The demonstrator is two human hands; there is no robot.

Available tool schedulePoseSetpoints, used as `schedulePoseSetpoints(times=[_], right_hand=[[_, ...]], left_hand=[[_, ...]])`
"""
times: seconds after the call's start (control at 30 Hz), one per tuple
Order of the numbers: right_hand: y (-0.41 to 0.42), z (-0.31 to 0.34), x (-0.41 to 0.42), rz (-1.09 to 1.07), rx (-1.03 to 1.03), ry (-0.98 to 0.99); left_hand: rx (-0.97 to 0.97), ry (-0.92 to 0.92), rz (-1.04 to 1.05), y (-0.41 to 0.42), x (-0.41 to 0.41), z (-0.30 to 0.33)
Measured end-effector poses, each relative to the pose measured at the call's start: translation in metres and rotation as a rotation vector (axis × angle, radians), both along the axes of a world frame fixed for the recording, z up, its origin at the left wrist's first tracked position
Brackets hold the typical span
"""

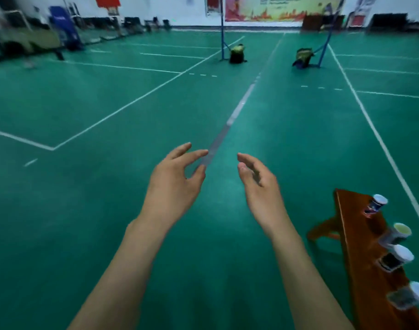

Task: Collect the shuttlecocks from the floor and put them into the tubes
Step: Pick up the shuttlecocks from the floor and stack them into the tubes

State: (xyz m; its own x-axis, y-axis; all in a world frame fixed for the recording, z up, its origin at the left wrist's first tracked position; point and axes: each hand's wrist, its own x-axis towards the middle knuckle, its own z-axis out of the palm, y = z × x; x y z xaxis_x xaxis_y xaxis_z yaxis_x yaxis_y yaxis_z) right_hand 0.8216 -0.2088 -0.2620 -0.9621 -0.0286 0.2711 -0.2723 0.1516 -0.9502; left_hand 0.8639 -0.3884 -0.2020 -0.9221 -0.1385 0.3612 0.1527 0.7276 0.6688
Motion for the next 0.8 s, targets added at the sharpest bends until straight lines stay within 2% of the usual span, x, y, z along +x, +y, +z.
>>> schedulePoseSetpoints(times=[0.23, 0.53, 0.7, 0.8], right_hand=[[-0.125, -0.019, -0.104, 0.291, 0.031, -0.031], [-0.28, -0.03, -0.234, 0.697, 0.166, 0.002], [-0.378, -0.028, -0.244, 0.941, 0.188, 0.037], [-0.433, -0.029, -0.233, 1.003, 0.178, 0.029]], left_hand=[[0.043, -0.06, 0.403, -0.121, -0.047, -0.034], [0.09, -0.081, 0.841, -0.222, -0.118, -0.049], [0.143, -0.093, 1.071, -0.274, -0.104, -0.053], [0.162, -0.113, 1.201, -0.314, -0.085, -0.056]])
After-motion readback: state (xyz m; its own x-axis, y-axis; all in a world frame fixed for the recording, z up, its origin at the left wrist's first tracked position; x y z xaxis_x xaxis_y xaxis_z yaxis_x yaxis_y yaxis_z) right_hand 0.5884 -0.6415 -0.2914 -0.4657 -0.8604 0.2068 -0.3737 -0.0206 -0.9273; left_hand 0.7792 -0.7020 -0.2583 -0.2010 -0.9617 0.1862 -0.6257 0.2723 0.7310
